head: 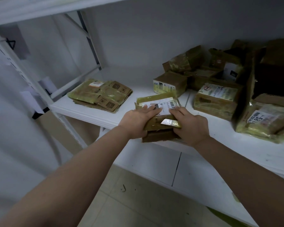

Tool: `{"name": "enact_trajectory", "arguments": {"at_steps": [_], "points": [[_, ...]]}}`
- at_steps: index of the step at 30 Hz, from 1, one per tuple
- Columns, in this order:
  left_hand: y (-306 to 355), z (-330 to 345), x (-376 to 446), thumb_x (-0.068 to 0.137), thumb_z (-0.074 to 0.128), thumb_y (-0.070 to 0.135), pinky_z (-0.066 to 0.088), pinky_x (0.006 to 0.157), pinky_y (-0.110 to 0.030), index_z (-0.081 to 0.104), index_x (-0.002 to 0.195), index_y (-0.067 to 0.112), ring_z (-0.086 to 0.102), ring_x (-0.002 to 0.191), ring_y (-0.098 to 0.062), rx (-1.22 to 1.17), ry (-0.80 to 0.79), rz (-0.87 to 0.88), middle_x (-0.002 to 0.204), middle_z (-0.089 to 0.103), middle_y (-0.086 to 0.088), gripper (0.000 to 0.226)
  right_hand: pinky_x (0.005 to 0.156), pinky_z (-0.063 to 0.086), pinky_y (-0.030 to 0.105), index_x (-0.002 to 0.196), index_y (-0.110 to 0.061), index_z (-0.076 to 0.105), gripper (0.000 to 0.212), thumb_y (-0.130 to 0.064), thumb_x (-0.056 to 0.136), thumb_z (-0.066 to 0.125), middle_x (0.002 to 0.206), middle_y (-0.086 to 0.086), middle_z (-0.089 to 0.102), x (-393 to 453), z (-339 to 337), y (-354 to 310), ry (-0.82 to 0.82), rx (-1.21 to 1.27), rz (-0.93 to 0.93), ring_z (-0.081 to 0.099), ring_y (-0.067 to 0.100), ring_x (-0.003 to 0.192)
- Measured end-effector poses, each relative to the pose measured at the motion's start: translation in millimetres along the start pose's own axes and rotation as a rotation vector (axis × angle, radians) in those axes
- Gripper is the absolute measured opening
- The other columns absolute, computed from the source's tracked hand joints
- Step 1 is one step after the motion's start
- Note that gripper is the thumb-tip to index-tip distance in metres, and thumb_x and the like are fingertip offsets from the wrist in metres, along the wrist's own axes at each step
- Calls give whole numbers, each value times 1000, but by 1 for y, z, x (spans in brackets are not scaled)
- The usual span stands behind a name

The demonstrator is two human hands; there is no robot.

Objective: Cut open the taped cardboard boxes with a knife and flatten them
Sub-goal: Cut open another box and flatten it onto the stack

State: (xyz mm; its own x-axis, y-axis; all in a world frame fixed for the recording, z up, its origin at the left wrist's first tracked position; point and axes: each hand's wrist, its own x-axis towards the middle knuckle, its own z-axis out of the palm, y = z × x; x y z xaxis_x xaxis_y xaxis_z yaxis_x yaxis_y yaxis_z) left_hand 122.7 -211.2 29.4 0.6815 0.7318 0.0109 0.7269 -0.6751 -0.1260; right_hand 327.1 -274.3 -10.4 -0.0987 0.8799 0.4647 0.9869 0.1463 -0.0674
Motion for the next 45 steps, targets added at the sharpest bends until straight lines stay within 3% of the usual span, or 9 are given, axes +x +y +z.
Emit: {"name": "enact_trajectory", "arguments": {"at_steps": [3, 6, 23, 32, 36, 38, 41, 43, 45], "points": [[2, -7, 7, 81, 66, 31, 37, 110, -41, 8, 152, 40, 23, 146, -18, -3, -42, 17, 161, 14, 6, 92, 68, 49, 31, 137, -29, 46, 65, -36, 77, 69, 138, -7, 49, 4, -14, 4, -134, -27, 56, 64, 25, 94], [13, -15, 12, 81, 63, 24, 36, 110, -41, 6, 153, 38, 22, 146, -20, 15, -66, 36, 162, 12, 4, 92, 75, 50, 30, 141, -31, 41, 66, -38, 79, 64, 143, -11, 43, 0, -24, 9, -173, -35, 88, 61, 22, 104], [31, -33, 12, 81, 60, 34, 15, 118, -50, -2, 154, 34, 10, 149, -25, 50, -249, 106, 163, 2, -2, 95, 83, 50, 33, 142, -27, 34, 63, -36, 82, 54, 149, -2, 38, -8, -47, 11, -365, -112, 51, 59, 25, 109], [26, -40, 13, 83, 58, 36, 22, 116, -42, 1, 153, 38, 12, 148, -21, 9, -301, 130, 163, 3, 2, 91, 73, 45, 31, 124, -22, 51, 45, -36, 81, 54, 120, 3, 58, 4, -57, 15, -460, -126, -68, 57, 24, 99], [21, -45, 9, 69, 43, 47, 24, 115, -38, 5, 153, 41, 15, 148, -19, -12, -328, 129, 162, 4, 5, 93, 67, 41, 29, 116, -22, 56, 37, -34, 82, 54, 107, 5, 61, 14, -66, 14, -498, -116, -143, 57, 24, 94], [17, -45, 8, 67, 40, 48, 24, 115, -36, 6, 153, 41, 16, 148, -19, -21, -309, 129, 162, 4, 5, 93, 65, 40, 29, 118, -24, 54, 36, -35, 84, 53, 109, 4, 61, 17, -67, 13, -483, -138, -162, 57, 23, 94], [12, -40, 4, 69, 43, 51, 23, 115, -37, 3, 153, 41, 15, 148, -20, -36, -257, 132, 162, 5, 3, 94, 79, 47, 31, 136, -32, 42, 51, -45, 88, 52, 143, -4, 46, 3, -61, 15, -389, -69, -96, 57, 21, 111], [11, -34, 2, 72, 48, 52, 24, 115, -38, 2, 153, 39, 13, 148, -21, -26, -223, 136, 162, 4, 1, 94, 92, 45, 29, 144, -37, 32, 67, -57, 85, 57, 152, -15, 31, -17, -54, 18, -291, 102, 48, 51, 15, 125], [9, -28, 1, 78, 56, 48, 28, 113, -35, 0, 153, 39, 11, 149, -19, -24, -194, 128, 163, 3, 1, 94, 93, 44, 30, 141, -33, 41, 75, -61, 76, 65, 144, -12, 45, -34, -46, 23, -143, 300, 271, 53, 17, 123]]}}
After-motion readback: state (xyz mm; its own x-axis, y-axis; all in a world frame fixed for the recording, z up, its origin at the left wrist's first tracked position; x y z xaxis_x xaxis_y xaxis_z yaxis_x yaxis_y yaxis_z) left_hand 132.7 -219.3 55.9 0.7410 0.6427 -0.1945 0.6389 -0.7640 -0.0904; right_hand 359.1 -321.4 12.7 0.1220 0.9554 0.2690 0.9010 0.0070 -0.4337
